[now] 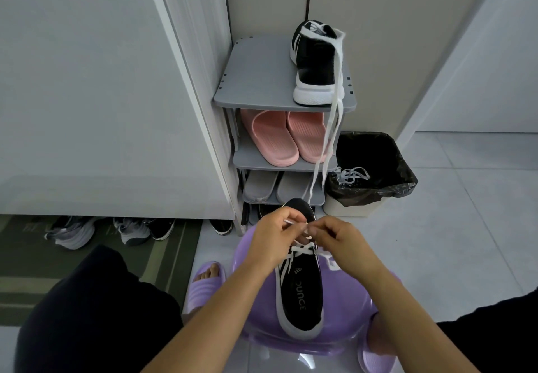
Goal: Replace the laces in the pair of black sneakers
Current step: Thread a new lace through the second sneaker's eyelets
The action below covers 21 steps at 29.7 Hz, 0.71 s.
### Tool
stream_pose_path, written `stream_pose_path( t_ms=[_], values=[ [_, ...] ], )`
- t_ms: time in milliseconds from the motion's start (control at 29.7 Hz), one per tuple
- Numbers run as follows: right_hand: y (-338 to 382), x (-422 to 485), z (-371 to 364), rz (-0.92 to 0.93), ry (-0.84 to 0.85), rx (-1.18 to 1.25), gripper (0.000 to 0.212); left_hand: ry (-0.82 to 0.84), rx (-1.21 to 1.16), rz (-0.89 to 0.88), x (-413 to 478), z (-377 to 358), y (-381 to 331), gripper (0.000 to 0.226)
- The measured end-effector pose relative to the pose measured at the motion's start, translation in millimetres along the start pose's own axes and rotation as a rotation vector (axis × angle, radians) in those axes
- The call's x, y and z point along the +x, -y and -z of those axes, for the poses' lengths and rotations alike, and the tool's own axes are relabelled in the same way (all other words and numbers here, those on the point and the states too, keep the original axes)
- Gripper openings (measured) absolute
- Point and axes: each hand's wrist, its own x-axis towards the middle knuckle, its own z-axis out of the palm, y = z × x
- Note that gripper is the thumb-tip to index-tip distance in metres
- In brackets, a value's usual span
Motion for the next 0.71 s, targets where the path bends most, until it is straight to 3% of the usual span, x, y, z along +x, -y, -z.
stream_pose_path(
  t_ms=[101,270,371,539,607,708],
  values=[
    [-3,2,10,-0.065,-0.009,-0.052,0.016,-0.017,0.089,-0.01,-3,9,5,0.013],
    [-3,0,5,-0.045,0.09,-0.02,0.001,-0.001,0.043,0.023,-6,8,12,0.012],
    [-1,2,-3,-0.031,0.041,-0.028,0.004,-0.064,0.034,0.024,-8,2,12,0.007],
    [-9,-2,-4,-0.029,0.086,-0.204,0.004,-0.088,0.366,0.139,-26,-4,45,0.026],
    [-12,-3,-8,-0.001,0.11,-0.338,0.009,-0.133,0.295,0.159,-32,-8,55,0.014],
    [-13,-2,-18,0.01,0.106,-0.494,0.012,-0.216,-0.093,0.293,-34,-7,62,0.008]
  ],
)
